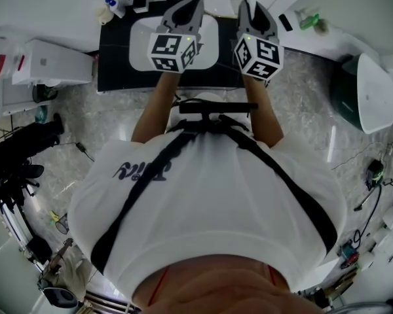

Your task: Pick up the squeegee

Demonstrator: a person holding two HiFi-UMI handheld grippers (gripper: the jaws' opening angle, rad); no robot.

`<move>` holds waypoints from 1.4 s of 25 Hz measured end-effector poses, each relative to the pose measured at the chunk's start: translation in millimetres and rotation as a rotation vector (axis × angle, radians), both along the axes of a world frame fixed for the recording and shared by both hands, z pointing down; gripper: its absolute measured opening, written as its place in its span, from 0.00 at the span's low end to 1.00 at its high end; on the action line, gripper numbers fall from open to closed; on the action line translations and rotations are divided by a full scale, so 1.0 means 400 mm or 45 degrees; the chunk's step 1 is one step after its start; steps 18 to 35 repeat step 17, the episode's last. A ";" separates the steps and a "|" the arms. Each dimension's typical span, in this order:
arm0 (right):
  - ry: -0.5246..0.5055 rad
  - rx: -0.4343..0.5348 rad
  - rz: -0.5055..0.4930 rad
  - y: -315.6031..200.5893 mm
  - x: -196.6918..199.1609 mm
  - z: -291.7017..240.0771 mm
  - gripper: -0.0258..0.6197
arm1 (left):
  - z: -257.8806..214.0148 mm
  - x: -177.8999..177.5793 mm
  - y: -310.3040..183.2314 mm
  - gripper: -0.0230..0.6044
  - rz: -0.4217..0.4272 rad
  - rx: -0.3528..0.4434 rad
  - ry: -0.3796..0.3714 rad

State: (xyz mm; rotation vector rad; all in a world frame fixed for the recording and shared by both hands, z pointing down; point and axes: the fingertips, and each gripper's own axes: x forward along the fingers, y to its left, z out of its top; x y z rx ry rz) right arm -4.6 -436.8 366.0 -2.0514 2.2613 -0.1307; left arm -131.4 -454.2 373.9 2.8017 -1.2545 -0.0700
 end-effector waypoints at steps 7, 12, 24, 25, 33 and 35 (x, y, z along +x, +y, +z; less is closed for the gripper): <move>0.014 -0.001 0.007 0.005 0.003 -0.002 0.18 | 0.005 0.007 0.003 0.05 0.009 -0.010 0.002; 0.010 -0.010 0.008 0.008 0.002 0.003 0.18 | 0.009 0.008 0.007 0.05 0.014 -0.017 0.001; 0.007 -0.012 0.012 0.008 0.005 0.006 0.18 | 0.013 0.006 0.006 0.05 0.012 -0.018 0.000; 0.007 -0.012 0.012 0.008 0.005 0.006 0.18 | 0.013 0.006 0.006 0.05 0.012 -0.018 0.000; 0.007 -0.012 0.012 0.008 0.005 0.006 0.18 | 0.013 0.006 0.006 0.05 0.012 -0.018 0.000; 0.007 -0.012 0.012 0.008 0.005 0.006 0.18 | 0.013 0.006 0.006 0.05 0.012 -0.018 0.000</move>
